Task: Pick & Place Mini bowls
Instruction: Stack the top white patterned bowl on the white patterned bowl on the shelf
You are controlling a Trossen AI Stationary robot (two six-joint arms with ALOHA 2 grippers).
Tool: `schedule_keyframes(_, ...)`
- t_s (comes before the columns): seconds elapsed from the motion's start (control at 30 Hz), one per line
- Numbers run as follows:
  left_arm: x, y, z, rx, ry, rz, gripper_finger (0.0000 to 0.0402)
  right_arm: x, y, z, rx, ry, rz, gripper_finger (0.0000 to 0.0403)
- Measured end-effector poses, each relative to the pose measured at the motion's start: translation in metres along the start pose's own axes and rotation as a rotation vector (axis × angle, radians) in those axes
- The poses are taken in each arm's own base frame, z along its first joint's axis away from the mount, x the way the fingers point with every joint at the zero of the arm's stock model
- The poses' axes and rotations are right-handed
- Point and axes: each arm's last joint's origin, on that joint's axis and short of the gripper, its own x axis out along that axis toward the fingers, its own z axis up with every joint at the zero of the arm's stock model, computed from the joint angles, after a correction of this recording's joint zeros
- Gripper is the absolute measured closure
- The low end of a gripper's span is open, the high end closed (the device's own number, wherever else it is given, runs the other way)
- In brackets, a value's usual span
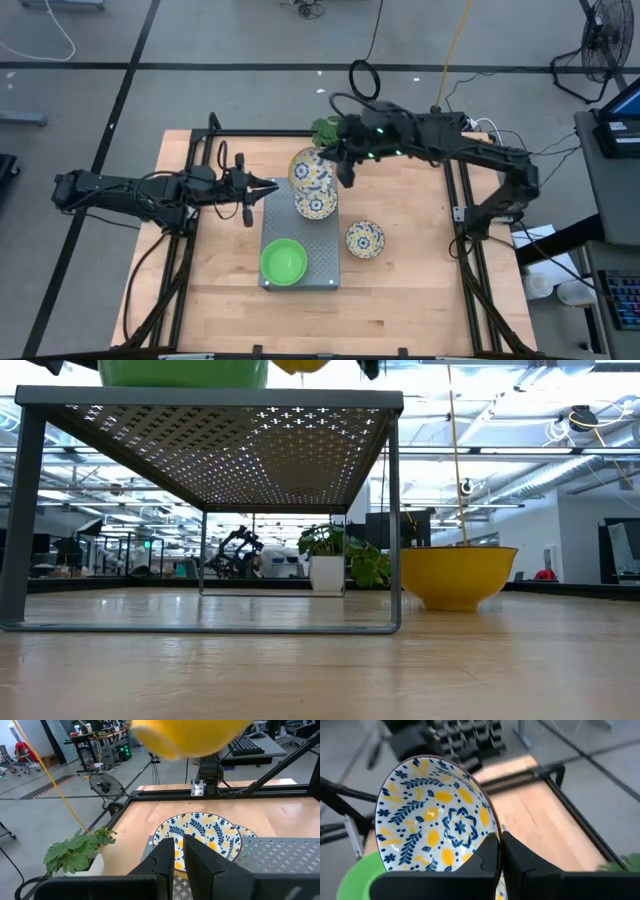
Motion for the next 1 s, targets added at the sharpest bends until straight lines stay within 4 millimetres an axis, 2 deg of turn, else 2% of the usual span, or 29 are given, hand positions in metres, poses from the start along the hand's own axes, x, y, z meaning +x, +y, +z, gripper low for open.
schedule_keyframes(0.17, 0.000, 0.000, 0.000, 0.000, 0.001, 0.000, 0.0355, 0.023, -0.010, 0.005, 0.042, 0.149, 0.049, 0.0402)
schedule_keyframes(0.4, 0.000, 0.000, -0.001, 0.001, 0.008, 0.000, 0.0355, 0.047, -0.031, -0.010, 0.138, 0.317, 0.148, 0.0402)
schedule_keyframes(0.63, 0.000, 0.000, -0.002, 0.004, 0.018, -0.002, 0.0355, 0.048, -0.037, -0.018, 0.139, 0.377, 0.140, 0.0402)
schedule_keyframes(1.0, 0.000, 0.000, -0.002, 0.003, 0.018, -0.002, 0.0355, 0.065, -0.041, -0.050, 0.166, 0.496, 0.125, 0.0403)
